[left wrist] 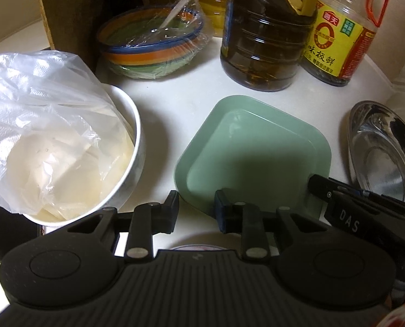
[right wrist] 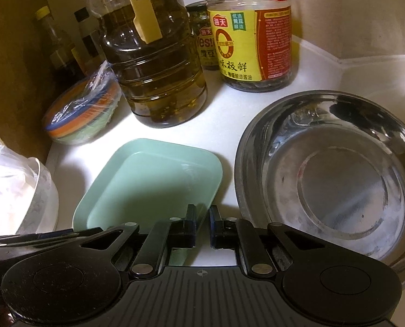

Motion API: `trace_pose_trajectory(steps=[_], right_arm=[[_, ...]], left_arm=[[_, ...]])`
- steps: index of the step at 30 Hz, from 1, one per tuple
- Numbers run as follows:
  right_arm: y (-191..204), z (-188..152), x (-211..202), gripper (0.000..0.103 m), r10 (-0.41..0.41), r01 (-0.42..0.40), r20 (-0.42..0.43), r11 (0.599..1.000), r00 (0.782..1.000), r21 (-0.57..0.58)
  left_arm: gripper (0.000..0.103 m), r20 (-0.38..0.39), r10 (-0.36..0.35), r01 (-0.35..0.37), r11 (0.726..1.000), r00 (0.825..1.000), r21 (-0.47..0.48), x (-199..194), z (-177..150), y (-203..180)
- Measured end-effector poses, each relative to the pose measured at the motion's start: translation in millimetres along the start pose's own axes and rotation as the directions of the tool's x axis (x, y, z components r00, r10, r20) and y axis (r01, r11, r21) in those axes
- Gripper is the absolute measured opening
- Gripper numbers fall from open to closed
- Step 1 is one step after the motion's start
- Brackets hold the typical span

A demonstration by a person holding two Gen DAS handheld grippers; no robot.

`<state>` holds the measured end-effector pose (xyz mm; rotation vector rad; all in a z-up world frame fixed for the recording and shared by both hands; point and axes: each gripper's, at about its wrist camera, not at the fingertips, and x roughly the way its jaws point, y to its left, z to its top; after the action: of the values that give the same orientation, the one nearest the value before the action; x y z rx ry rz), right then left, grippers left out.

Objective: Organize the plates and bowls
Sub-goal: 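Close the right gripper on the green plate rim and lift it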

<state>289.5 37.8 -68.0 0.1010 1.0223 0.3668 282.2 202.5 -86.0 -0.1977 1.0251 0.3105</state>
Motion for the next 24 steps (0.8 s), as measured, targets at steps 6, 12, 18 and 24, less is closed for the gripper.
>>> trace_pose_trajectory(steps=[6,12,18,24], right_arm=[[1,1,-1,0.009,0.028,-0.028,0.005,0.999,1.0,-0.042],[1,4,-6,0.009,0.044,-0.042,0.028,0.997,0.999,-0.065],[2,6,-20,0.009,0.055,-0.05,0.063,0.996,0.997,-0.08],[1,8,-35,0.009,0.059,-0.052,0.093,0.995,0.994,-0.081]], left_arm=[[0.022,0.024,0.021,-0.021,0.999,0.999,-0.026,-6,3,0],[0.022,0.053,0.028,-0.026,0.999,0.998,-0.033,-16,3,-3],[0.022,0.086,0.026,-0.024,0.999,0.996,-0.033,-30,4,-5],[0.022,0.116,0.019,-0.016,1.0,0.993,-0.023,-47,6,-12]])
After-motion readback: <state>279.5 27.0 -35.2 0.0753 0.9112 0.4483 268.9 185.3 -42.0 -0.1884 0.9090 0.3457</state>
